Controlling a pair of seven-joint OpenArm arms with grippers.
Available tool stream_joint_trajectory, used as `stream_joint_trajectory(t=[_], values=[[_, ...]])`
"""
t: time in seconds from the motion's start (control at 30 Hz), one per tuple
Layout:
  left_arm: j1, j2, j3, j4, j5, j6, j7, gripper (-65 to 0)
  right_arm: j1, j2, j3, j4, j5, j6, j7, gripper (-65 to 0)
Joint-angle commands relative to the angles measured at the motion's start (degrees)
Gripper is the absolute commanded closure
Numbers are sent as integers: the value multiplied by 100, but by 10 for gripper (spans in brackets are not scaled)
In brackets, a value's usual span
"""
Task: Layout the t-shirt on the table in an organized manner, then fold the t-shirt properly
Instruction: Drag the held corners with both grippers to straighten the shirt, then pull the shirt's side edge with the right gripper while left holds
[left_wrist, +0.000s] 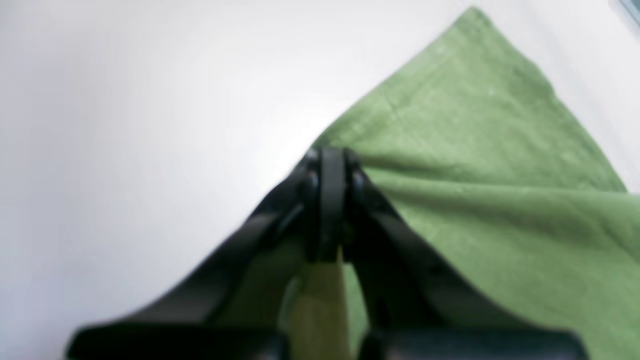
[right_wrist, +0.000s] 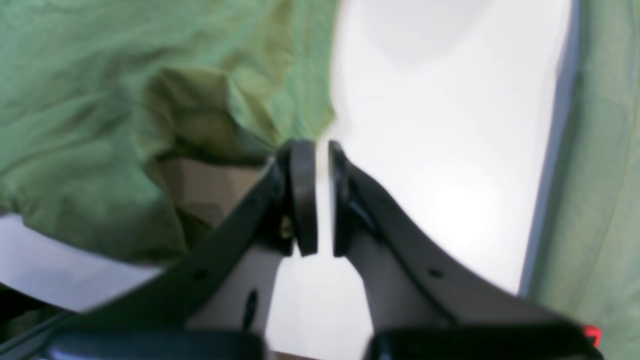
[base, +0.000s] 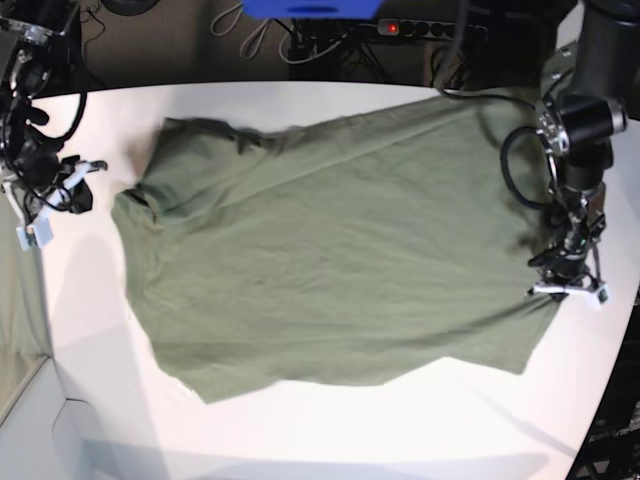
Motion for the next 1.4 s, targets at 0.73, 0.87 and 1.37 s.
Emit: stream_joint_trajectory(t=[0.73, 0.87, 1.37], values=[[1008, 172, -79, 3765, -1880, 381, 2305, 0, 4433, -3, -3533, -5537, 74, 47, 2915, -34], [920, 181, -79, 3747, -1880, 373, 2287, 0, 4600, -3, -3893, -6583, 74, 38, 3724, -32], [-531, 1130, -79, 485, 704, 355, -60, 0, 2280, 472, -3885, -4913, 83, 29, 3759, -30]])
